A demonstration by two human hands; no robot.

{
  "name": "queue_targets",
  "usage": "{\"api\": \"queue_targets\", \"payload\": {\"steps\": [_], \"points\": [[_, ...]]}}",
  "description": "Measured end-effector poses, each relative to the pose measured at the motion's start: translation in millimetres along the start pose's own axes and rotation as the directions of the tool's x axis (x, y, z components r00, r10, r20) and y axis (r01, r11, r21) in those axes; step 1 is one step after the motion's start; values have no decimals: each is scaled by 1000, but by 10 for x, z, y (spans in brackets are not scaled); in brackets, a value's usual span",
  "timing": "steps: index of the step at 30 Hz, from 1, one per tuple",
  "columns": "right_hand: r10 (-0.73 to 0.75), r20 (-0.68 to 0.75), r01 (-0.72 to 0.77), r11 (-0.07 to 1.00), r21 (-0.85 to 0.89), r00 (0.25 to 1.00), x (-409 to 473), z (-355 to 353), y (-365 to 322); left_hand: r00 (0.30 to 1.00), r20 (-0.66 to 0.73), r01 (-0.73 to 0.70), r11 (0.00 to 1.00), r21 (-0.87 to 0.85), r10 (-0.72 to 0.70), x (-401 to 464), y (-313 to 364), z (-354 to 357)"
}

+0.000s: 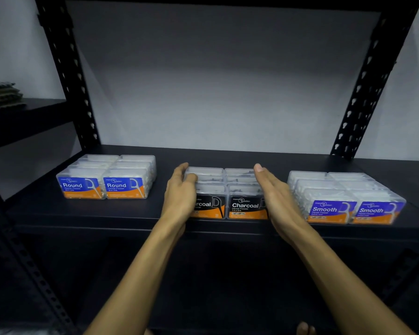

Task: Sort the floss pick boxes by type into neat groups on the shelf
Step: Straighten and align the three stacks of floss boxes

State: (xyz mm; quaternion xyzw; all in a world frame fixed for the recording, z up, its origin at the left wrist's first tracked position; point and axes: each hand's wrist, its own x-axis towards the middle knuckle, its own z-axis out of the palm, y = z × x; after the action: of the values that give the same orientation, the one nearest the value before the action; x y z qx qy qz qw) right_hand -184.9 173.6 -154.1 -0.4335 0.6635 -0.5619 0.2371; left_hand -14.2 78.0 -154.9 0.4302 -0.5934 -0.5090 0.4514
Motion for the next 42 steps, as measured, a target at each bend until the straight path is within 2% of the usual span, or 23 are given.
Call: {"api": "queue_targets", "payload": {"steps": [4,8,12,14,16,18,19,22,25,28,34,42], "points": [[12,-10,-12,999,-36,1000,-9,-2,-25,1000,2,11,998,-59,-11,31,-8,0],[3,-54,-16,971,-237,999,-64,-6,-55,999,41,14,994,-112,-9,15,10,-38],[-80,-63,54,940,-337,995,-150,-90,-170,999,43,12,978,-210,-3,-12,32,-83],[-164,-24,145,920,-364,986,-162,-174,-251,993,2,-116,989,-91,117,-78,69,-141],[-214,85,229,865,-446,973,-137,-265,-318,953,32,-303,942,145,301,-118,134,-242],[-170,255,286,790,-543,952,-88,-322,-367,882,184,-470,792,389,433,-104,239,-352],[-128,334,310,755,-578,934,-58,-341,-384,850,286,-527,699,483,442,-76,286,-387],[-62,475,386,679,-625,878,44,-334,-420,791,530,-607,497,621,305,63,393,-414],[-30,530,421,646,-637,848,161,-277,-424,775,616,-610,423,670,141,184,398,-378],[17,562,448,584,-677,827,243,-230,-398,773,632,-593,415,690,51,219,323,-334],[-39,555,499,496,-711,831,263,-204,-367,748,657,-634,399,662,97,219,295,-300],[-72,556,517,479,-709,828,287,-183,-355,745,667,-616,408,674,25,222,339,-303]]}}
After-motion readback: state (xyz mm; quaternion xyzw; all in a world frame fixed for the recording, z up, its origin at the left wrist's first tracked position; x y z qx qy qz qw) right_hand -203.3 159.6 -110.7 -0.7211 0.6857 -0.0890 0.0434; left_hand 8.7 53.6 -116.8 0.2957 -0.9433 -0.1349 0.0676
